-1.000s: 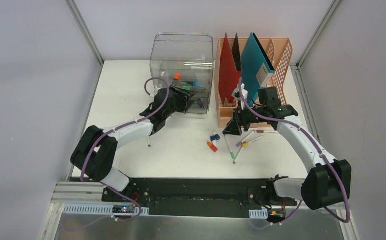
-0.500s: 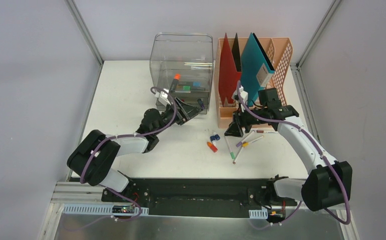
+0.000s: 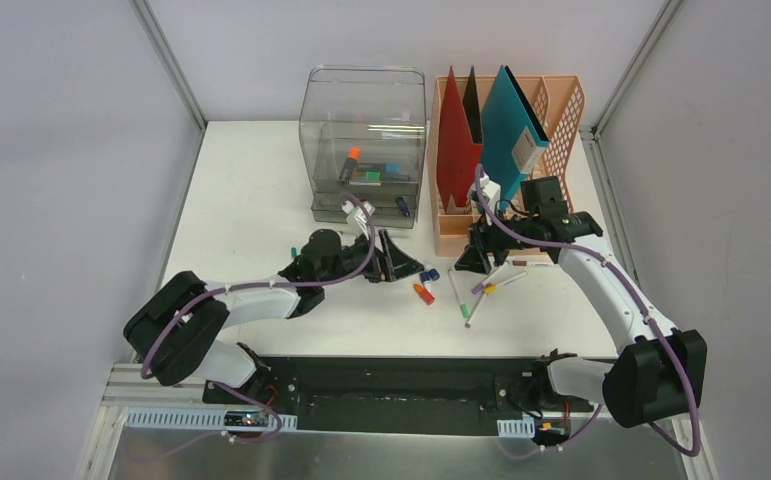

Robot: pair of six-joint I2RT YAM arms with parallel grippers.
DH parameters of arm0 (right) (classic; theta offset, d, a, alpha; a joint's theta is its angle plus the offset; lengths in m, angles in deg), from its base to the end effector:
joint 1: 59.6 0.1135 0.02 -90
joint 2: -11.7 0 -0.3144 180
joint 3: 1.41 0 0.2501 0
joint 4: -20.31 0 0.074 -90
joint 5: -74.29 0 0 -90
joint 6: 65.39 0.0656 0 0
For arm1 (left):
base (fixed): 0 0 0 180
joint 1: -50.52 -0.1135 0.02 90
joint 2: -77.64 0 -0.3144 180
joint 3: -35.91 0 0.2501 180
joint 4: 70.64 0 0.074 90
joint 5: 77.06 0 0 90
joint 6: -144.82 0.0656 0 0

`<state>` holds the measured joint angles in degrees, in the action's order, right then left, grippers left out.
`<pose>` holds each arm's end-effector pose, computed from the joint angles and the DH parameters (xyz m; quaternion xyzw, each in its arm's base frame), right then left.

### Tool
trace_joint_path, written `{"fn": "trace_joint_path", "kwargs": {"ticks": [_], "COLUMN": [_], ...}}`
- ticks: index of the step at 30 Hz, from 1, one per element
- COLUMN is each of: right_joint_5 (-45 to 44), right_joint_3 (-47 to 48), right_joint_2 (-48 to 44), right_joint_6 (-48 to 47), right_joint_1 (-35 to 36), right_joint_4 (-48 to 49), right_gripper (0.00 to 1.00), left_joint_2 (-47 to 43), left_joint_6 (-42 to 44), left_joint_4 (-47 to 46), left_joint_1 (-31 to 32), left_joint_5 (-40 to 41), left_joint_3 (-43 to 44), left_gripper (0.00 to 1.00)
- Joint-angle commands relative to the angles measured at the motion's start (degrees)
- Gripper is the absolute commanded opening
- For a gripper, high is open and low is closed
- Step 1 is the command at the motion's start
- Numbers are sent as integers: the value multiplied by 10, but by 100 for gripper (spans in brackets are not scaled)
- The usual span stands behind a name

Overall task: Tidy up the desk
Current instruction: Place the stationery in the drawer, then pick up the stationery from the center of the board.

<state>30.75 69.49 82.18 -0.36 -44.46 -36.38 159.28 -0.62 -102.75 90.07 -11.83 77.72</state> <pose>0.2108 0.1063 0.3125 -0.4091 0.7868 0.3532 0.2980 0.2128 -0.2114 0.2464 0.0381 0.7480 -0.5829 0.3151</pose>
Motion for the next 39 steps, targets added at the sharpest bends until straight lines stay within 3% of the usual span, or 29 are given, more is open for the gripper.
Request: {"fn": "trace_joint_path", "kwargs": {"ticks": [1, 9, 20, 23, 30, 39], "right_joint_5": [-14, -23, -29, -29, -32, -33], "right_joint_3": [22, 22, 18, 17, 16, 15], "right_joint_2": [-26, -31, -38, -38, -39, -40], "right_joint_6": [-21, -26, -31, -31, -33, -34], "right_joint_1": [-5, -7, -6, -6, -6, -6], "right_joint_4": [0, -3, -3, -4, -4, -4], "right_gripper": [59, 59, 59, 59, 59, 59], "left_joint_2": [-56, -61, 33, 61, 137, 213], "left_joint_6": [107, 57, -14, -45, -82, -96], "left_joint_4": [193, 271, 494, 564, 727, 781], "left_joint_1": [71, 130, 190, 207, 220, 230], "left_joint_5": [97, 249, 401, 443, 459, 438], "left_joint_3": [44, 56, 209, 253, 370, 436], "left_gripper": [81, 78, 76, 67, 42, 39]}}
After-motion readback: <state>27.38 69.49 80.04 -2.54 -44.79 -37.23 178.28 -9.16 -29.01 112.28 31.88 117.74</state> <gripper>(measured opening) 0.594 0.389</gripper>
